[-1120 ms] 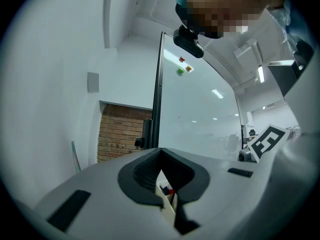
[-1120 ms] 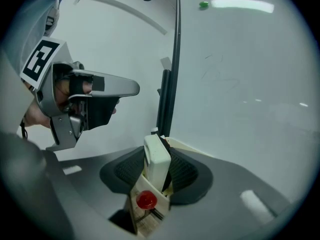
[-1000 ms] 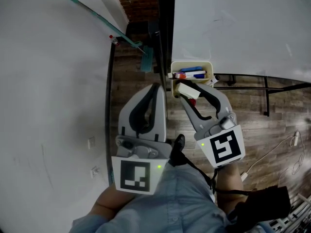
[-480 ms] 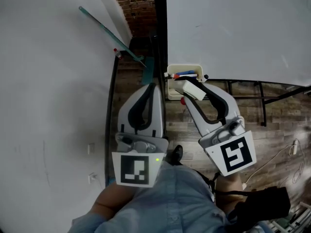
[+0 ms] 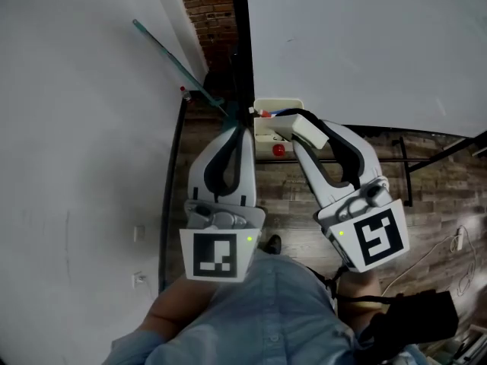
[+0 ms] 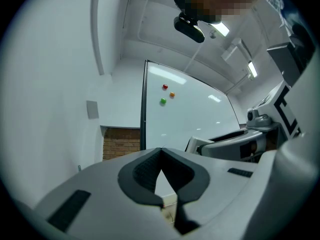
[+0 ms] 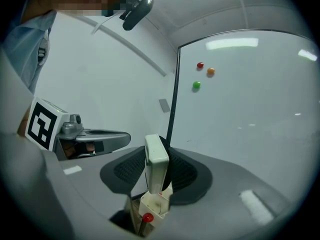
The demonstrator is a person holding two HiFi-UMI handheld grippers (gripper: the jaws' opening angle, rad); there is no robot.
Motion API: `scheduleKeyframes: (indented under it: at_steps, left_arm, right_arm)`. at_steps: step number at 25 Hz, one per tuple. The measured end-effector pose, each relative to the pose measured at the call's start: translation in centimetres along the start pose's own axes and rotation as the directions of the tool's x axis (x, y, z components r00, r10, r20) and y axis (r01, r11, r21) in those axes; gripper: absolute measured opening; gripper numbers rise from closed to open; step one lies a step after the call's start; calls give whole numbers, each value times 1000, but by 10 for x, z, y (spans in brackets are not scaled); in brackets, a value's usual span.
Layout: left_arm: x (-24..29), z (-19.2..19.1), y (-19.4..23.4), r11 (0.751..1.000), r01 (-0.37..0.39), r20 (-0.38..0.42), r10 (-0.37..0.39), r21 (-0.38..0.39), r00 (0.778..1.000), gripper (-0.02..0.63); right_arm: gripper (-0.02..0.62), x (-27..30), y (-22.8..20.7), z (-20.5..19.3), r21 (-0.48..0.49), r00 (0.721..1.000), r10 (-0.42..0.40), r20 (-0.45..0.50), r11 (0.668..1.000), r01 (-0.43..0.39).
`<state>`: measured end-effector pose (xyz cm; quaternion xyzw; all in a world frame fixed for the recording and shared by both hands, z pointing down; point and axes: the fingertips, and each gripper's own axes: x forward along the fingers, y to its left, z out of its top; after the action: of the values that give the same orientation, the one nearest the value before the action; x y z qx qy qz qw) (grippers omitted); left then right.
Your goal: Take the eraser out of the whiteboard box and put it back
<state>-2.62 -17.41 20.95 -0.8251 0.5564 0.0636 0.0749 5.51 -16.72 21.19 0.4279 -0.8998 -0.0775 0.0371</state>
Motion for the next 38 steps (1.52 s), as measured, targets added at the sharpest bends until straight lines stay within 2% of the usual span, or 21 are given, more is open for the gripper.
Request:
scheduleKeyframes:
  at_steps: [9,28,38]
  left_arm:
    - [-3,7,-11,999,6,-2,-6,41,1000,5]
    - [1,5,-3,1000,1,6,-1,-2,1000,5]
    - [11,-7,14,1000,0,-13,0,-25,1000,5]
  right_arm:
    - [140,-9,-1,6,-8,1000,4,14,1000,-4]
    - [140,3,-2,2,-1,999,24,24,1000,-24]
    - [139,23,-6,-28,4,998,32,-53,999,-32]
